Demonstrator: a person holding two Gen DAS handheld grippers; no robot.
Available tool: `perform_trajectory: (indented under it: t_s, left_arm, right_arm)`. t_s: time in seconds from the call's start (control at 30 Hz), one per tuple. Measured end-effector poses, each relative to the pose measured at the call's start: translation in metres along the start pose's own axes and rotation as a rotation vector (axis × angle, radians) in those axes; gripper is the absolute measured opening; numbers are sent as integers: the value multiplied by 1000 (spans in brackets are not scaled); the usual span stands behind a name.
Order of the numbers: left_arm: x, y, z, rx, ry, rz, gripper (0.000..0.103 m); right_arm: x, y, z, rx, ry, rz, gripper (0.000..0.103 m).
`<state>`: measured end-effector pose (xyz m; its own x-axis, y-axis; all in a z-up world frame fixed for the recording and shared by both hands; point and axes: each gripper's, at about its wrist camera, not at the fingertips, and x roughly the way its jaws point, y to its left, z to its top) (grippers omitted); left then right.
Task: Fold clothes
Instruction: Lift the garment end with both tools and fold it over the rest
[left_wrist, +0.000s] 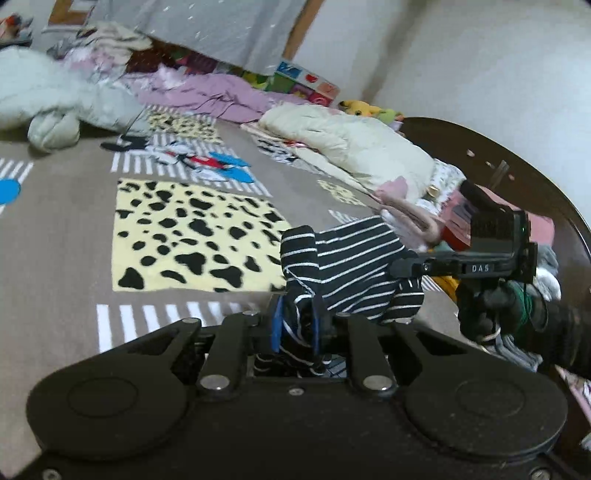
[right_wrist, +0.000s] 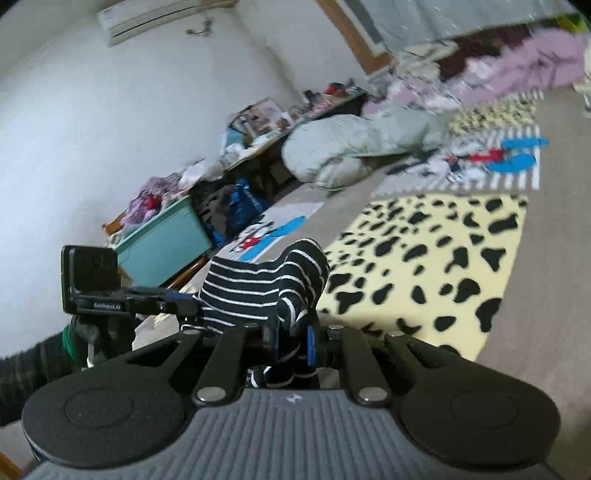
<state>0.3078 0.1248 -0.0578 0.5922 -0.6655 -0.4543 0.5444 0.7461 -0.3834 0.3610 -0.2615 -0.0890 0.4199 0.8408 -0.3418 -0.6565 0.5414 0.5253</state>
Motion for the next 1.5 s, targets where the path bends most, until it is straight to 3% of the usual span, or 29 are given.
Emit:
perform_trajectory:
  t_s: [0.23,0.57,0.67,0.8,0.97,1.1,1.2,1.3,1.47,1.5]
  left_arm:
    - [-48,-56,-26,130,-18,17,13]
    - [-99,-135,-98,305,9,89,13]
    - [-104,-151,-124,380,22,119,13]
    - [-91,-173,-162,559,108,179,13]
    - [-74,-190,-202,730,192,205,12]
    - [-81,-207,-225,875,221,235,13]
    - [-100,-209,-223,862,223,222,13]
    - [-120,-203,-206,787,191,216,13]
    - [-130,-197,-165,587,33,197,14]
    - [-123,-196,-155,544,0,209,20]
  right_arm:
    - [-44,59,-14,-137,34,15,15]
    - [-96,151,-81,-342,66,-2,15]
    - [-105,175,-105,-438,89,-41,15]
    - [-110,208,-143,-615,131,-115,15]
    - [-96,232,-197,-871,286,-220,18]
    - [-96,242,-224,-973,348,-271,23]
    - [-108,244,-234,-1004,361,-307,28]
    - [-128,239,-230,-953,360,-334,28]
    - [-151,228,-205,-789,265,-344,30]
    - [-151,226,-197,-738,228,-337,31]
